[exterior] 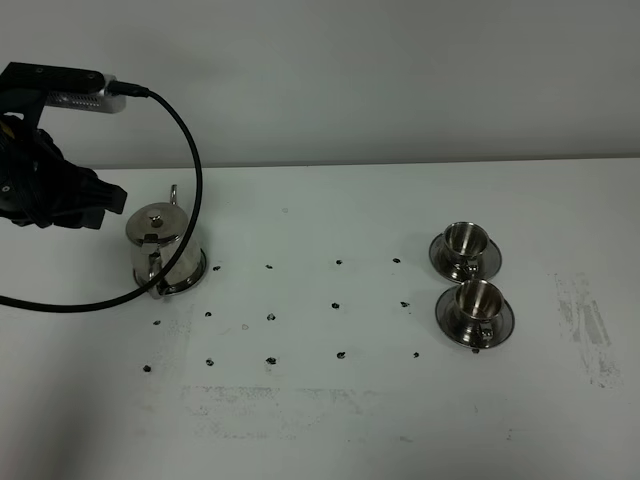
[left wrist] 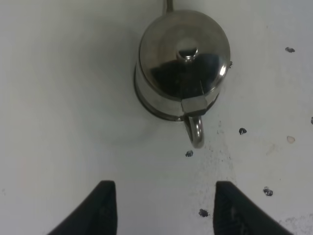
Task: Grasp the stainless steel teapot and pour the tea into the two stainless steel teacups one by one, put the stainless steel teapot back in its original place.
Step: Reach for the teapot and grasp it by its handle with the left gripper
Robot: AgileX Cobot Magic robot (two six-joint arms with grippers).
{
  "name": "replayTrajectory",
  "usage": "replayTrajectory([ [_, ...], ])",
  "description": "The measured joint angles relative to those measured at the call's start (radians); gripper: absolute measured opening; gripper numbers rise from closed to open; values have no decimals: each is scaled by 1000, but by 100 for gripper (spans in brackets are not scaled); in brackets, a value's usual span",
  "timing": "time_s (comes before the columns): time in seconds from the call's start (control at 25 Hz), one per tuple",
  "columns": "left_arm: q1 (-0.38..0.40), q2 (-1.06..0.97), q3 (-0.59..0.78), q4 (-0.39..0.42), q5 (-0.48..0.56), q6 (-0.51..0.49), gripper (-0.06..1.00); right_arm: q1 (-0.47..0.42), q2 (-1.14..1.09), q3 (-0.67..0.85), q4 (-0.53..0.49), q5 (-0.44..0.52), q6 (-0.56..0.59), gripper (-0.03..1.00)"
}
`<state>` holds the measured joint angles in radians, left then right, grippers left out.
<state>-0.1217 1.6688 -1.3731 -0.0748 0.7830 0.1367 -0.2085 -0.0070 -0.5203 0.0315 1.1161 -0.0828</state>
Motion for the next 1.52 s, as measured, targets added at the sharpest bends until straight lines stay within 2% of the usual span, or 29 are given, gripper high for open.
replayTrajectory([
  [0.36,0,0,0,-1,23,-1,46,-1,0,0,0,0,0,24],
  [0.56,0,0,0,-30,21,-11,46,-1,0,0,0,0,0,24],
  [0.72,-10,0,0,-46,68,-28,46,-1,0,0,0,0,0,24],
  [0.8,-32,10,0,-37,73,-75,46,-1,0,0,0,0,0,24],
  [1.0,-99,73,0,48,20,-234,46,-1,0,0,0,0,0,24],
  [1.16,-120,139,-32,85,20,-324,46,-1,0,0,0,0,0,24],
  [1.36,-130,216,-136,91,99,-348,46,-1,0,0,0,0,0,24],
  [1.52,-130,253,-179,96,119,-350,46,-1,0,0,-1,-1,0,24],
])
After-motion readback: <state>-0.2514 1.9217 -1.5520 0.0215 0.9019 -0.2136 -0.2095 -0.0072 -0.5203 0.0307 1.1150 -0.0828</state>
